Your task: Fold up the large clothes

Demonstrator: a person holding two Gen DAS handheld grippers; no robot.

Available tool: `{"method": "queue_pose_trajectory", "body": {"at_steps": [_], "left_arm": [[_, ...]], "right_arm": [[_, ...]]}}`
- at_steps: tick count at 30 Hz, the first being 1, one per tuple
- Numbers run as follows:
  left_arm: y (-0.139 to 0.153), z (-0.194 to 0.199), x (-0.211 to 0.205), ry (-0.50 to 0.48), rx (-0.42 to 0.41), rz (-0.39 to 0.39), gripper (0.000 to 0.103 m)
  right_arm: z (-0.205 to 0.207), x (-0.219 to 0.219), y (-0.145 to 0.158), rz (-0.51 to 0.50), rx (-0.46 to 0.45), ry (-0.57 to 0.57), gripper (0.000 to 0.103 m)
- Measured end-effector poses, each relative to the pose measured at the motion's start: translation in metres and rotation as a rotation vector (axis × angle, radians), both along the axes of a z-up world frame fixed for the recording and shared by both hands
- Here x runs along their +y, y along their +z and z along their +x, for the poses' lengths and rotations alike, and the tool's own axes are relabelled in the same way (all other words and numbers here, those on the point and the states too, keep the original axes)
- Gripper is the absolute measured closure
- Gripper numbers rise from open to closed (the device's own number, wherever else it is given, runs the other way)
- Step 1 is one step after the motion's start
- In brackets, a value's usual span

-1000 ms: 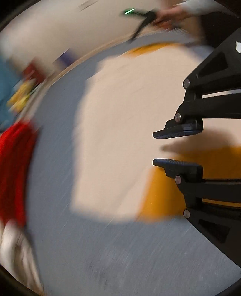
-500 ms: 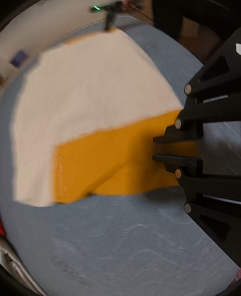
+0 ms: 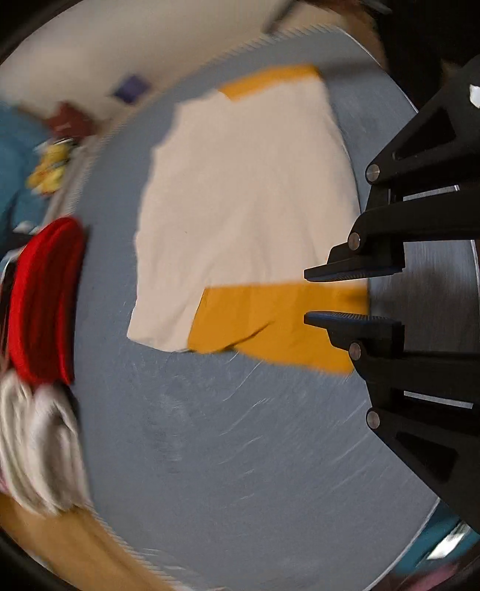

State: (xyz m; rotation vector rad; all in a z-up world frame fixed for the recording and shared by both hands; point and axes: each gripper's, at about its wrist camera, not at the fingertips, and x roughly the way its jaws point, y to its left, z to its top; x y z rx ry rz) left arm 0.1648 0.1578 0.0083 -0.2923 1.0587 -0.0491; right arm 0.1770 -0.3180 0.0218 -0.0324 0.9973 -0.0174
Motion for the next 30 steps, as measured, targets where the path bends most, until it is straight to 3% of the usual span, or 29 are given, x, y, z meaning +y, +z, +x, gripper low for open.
{"method": "queue_pose_trajectory", "body": {"at_steps": [2,4,7,10,13,19,21,23,25,28,30], "left_arm": [[-0.014,-0.013,-0.001,0.082,0.012,-0.099,0.088],[-0.031,-0.017,-0.005,0.134,0.035,-0.154,0.088],[-0.050,-0.019,-0.007,0.165,0.070,-0.147,0.088],[-0.059,-0.016,-0.013,0.157,0.095,-0.118,0.088],[-0.058,-0.014,-0.015,0.158,0.088,-0.087,0.088],[-0.067,-0.013,-0.013,0.158,0.101,-0.089,0.088],[-0.069,-0.013,-0.013,0.162,0.105,-0.100,0.088],[-0.072,-0.013,-0.010,0.174,0.110,-0.145,0.088],[-0.079,-0.012,-0.004,0.197,0.123,-0.257,0.083],[-0.096,-0.011,0.004,0.245,0.160,-0.435,0.069],[-0.106,-0.009,0.006,0.272,0.184,-0.495,0.064]], "right_arm": [[-0.020,0.023,0.010,0.082,-0.053,0.027,0.075],[-0.039,0.048,0.002,0.143,-0.050,0.047,0.075],[-0.050,0.090,-0.024,0.131,0.031,0.106,0.075],[-0.047,0.128,-0.043,0.041,0.050,0.218,0.075],[-0.018,0.120,-0.072,0.023,0.107,0.247,0.075],[0.004,0.108,-0.119,0.010,0.301,0.186,0.075],[0.006,0.108,-0.120,0.015,0.305,0.179,0.074],[0.005,0.106,-0.115,0.007,0.297,0.174,0.074],[0.002,0.103,-0.103,0.017,0.266,0.163,0.074],[-0.005,0.096,-0.072,0.081,0.175,0.164,0.074],[-0.010,0.094,-0.061,0.102,0.139,0.179,0.074]]}}
